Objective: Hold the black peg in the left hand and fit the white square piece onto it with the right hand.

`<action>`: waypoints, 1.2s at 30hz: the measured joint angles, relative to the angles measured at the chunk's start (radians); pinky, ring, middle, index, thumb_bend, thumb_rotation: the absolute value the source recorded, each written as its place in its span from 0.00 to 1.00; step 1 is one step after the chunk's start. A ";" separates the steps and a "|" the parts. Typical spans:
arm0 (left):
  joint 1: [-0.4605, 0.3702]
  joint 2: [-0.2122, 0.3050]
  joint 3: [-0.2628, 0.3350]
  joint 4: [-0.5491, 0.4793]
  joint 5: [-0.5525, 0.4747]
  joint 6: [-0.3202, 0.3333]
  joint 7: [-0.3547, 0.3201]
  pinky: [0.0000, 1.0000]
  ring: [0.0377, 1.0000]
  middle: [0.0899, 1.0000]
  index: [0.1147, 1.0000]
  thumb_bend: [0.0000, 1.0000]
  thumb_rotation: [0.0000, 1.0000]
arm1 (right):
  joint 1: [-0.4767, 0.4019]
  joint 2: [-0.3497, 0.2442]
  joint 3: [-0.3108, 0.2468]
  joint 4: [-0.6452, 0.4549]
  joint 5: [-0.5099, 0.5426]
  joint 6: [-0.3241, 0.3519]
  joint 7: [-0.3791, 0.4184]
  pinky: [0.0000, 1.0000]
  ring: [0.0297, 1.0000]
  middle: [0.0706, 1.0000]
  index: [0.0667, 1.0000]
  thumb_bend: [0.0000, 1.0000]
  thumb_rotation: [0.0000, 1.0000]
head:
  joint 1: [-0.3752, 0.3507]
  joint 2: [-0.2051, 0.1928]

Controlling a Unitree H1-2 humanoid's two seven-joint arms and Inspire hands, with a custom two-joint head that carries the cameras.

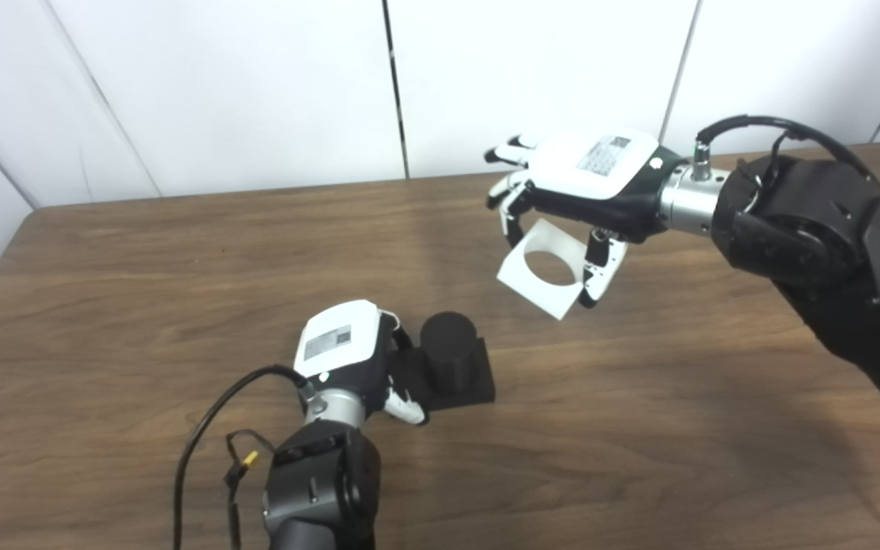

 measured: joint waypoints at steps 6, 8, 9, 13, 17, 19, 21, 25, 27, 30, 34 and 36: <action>-0.002 0.000 -0.010 0.005 0.007 0.003 0.009 0.97 0.90 0.78 0.41 0.52 0.05 | 0.051 0.034 -0.002 -0.001 0.012 -0.012 -0.024 1.00 0.99 0.84 0.45 0.52 0.14 | 0.034 0.011; -0.002 0.000 -0.011 0.005 0.011 0.007 0.009 0.97 0.90 0.78 0.41 0.52 0.05 | 0.054 0.045 -0.001 -0.002 0.012 -0.012 -0.024 1.00 1.00 0.84 0.45 0.52 0.15 | 0.041 0.012; -0.003 0.000 -0.013 0.006 0.013 0.011 0.009 0.97 0.90 0.78 0.41 0.52 0.05 | 0.054 0.051 -0.001 -0.004 0.013 -0.012 -0.024 1.00 1.00 0.83 0.45 0.52 0.14 | 0.044 0.012; -0.004 0.000 -0.019 0.008 0.023 0.019 0.010 0.97 0.90 0.78 0.41 0.52 0.05 | 0.053 0.082 0.007 -0.005 0.012 -0.013 -0.024 1.00 1.00 0.83 0.44 0.53 0.14 | 0.058 0.018; -0.005 0.000 -0.022 0.009 0.023 0.022 0.010 0.97 0.90 0.78 0.41 0.52 0.05 | 0.052 0.100 0.020 -0.005 0.012 -0.012 -0.019 1.00 1.00 0.84 0.45 0.53 0.14 | 0.057 0.023; -0.006 0.001 -0.023 0.009 0.026 0.022 0.008 0.97 0.90 0.78 0.41 0.52 0.05 | 0.052 0.102 0.020 -0.005 0.013 -0.012 -0.017 1.00 1.00 0.84 0.45 0.53 0.14 | 0.055 0.026; -0.008 0.001 -0.024 0.009 0.028 0.022 0.006 0.96 0.89 0.78 0.41 0.52 0.05 | 0.053 0.102 0.020 -0.005 0.016 -0.012 -0.017 1.00 1.00 0.84 0.45 0.53 0.14 | 0.055 0.028; -0.008 0.001 -0.026 0.009 0.031 0.022 0.005 0.95 0.89 0.77 0.41 0.52 0.05 | 0.054 0.108 0.028 -0.005 0.020 -0.011 -0.011 1.00 1.00 0.83 0.45 0.53 0.14 | 0.051 0.035; -0.008 0.001 -0.027 0.009 0.031 0.022 0.005 0.96 0.90 0.78 0.41 0.52 0.05 | 0.054 0.117 0.038 -0.004 0.020 -0.012 -0.011 1.00 1.00 0.83 0.44 0.53 0.14 | 0.052 0.035; -0.009 0.001 -0.028 0.009 0.032 0.022 0.005 0.97 0.90 0.78 0.41 0.52 0.05 | 0.055 0.127 0.052 0.002 0.020 -0.013 -0.011 1.00 0.99 0.83 0.44 0.53 0.14 | 0.054 0.037; -0.010 0.001 -0.032 0.009 0.039 0.022 0.003 0.96 0.89 0.78 0.41 0.52 0.05 | 0.055 0.132 0.060 0.022 0.019 -0.016 -0.012 1.00 0.99 0.83 0.44 0.53 0.14 | 0.057 0.041; -0.010 0.001 -0.034 0.009 0.042 0.022 0.002 0.96 0.89 0.78 0.41 0.52 0.05 | 0.056 0.131 0.061 0.029 0.015 -0.017 -0.014 1.00 0.99 0.83 0.44 0.53 0.14 | 0.055 0.044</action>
